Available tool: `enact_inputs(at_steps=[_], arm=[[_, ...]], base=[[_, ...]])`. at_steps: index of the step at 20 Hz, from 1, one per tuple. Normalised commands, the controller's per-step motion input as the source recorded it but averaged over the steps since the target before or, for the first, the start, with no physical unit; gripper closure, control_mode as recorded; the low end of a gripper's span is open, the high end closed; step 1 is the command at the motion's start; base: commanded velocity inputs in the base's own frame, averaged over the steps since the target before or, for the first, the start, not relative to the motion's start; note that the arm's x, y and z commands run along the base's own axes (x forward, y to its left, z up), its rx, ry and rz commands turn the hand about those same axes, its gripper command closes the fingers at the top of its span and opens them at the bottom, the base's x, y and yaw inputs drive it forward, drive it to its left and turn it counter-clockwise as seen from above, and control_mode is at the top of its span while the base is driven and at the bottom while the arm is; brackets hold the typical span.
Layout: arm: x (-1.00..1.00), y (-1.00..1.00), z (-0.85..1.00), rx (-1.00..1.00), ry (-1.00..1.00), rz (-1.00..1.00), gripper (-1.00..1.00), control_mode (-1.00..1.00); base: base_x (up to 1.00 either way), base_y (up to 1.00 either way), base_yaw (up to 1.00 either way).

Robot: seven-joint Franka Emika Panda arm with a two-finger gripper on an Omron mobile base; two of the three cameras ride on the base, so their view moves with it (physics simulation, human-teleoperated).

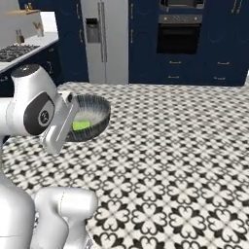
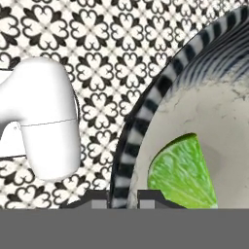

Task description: Pick the lemon wedge from the sink and place it in the bowl. Then pick the bowl and place it in the microwave. Then close the microwave door and press the start button.

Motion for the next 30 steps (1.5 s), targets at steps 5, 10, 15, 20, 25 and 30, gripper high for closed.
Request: enact_inputs(at_steps=[5, 10, 15, 20, 25, 30], arm=[[0.0, 0.0, 0.0, 0.0, 0.0, 0.0, 1.0, 1.0], [0.0, 0.0, 0.0, 0.0, 0.0, 0.0, 1.0, 1.0], [0.0, 0.0, 0.0, 0.0, 0.0, 0.0, 1.0, 1.0], [0.0, 0.0, 0.0, 0.0, 0.0, 0.0, 1.0, 1.0], [0.0, 0.0, 0.0, 0.0, 0.0, 0.0, 1.0, 1.0], [0.0, 0.0, 0.0, 0.0, 0.0, 0.0, 1.0, 1.0]], base=[[1.0, 0.45, -0.37], [1.0, -0.18, 0.26], [0.9, -0.71, 0.52], [0.75, -0.98, 0.4], [0.87, -1.0, 0.05], [1.0, -0.84, 0.18]])
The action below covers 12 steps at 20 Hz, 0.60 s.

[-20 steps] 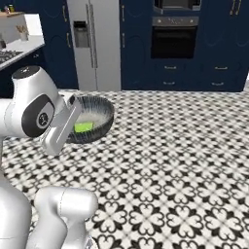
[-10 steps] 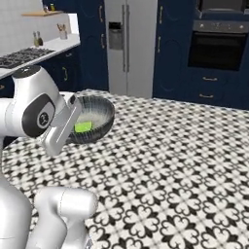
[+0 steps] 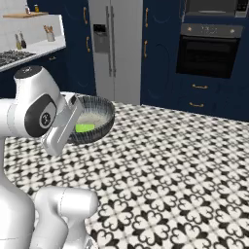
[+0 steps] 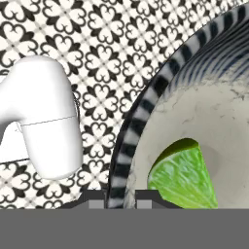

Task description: Pick the lemon wedge from the sink and place it in the bowl. Then pick the bowl and place it in the microwave. Then close the microwave door and press the start button.

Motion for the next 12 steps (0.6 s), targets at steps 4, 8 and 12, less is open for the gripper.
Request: enact_inputs(at_steps=[4, 8, 12], arm=[[0.0, 0.0, 0.0, 0.0, 0.0, 0.0, 1.0, 1.0], [0.0, 0.0, 0.0, 0.0, 0.0, 0.0, 1.0, 1.0], [0.0, 0.0, 0.0, 0.0, 0.0, 0.0, 1.0, 1.0]], base=[[1.0, -0.53, 0.39], [1.0, -0.59, 0.37], [1.0, -0.86, 0.24]])
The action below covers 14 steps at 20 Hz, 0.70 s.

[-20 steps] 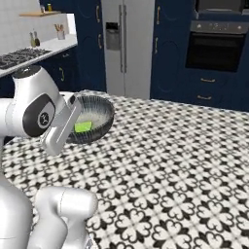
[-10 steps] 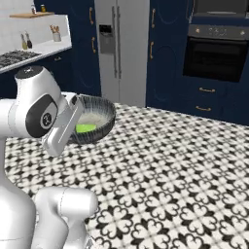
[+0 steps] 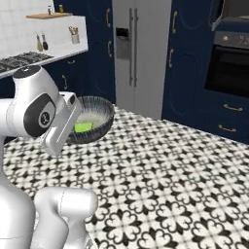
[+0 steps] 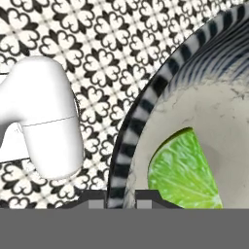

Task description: Pick the lemon wedge from the sink and place it in the bowl. Then pick the bowl and place it in the microwave. Then close the microwave door and press the start button.

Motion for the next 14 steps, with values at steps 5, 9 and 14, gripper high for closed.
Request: enact_inputs(at_steps=[5, 9, 14], arm=[[0.0, 0.0, 0.0, 0.0, 0.0, 0.0, 1.0, 1.0], [0.0, 0.0, 0.0, 0.0, 0.0, 0.0, 1.0, 1.0], [0.0, 0.0, 0.0, 0.0, 0.0, 0.0, 1.0, 1.0]], base=[[1.0, -1.0, 0.05], [0.93, -1.0, 0.0], [0.56, -1.0, 0.0]])
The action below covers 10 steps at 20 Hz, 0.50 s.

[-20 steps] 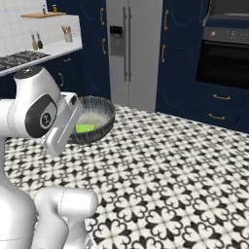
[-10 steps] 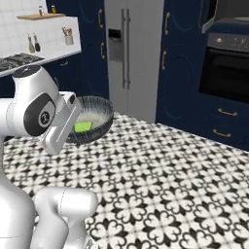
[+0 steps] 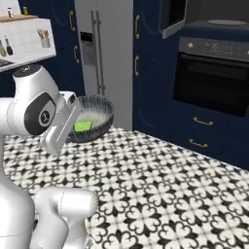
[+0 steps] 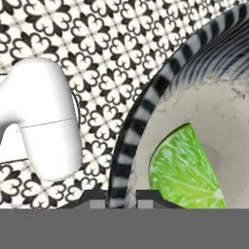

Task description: Pick the lemon wedge from the sink and place it in the bowl. Then pick the bowl and place it in the microwave. Then close the microwave door and press the start button.

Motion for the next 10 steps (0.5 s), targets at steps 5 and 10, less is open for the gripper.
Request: enact_inputs(at_steps=[5, 10], arm=[[0.0, 0.0, 0.0, 0.0, 0.0, 0.0, 1.0, 1.0], [0.0, 0.0, 0.0, 0.0, 0.0, 0.0, 1.0, 1.0]], base=[[0.27, -1.0, 0.0], [0.27, -1.0, -0.01]])
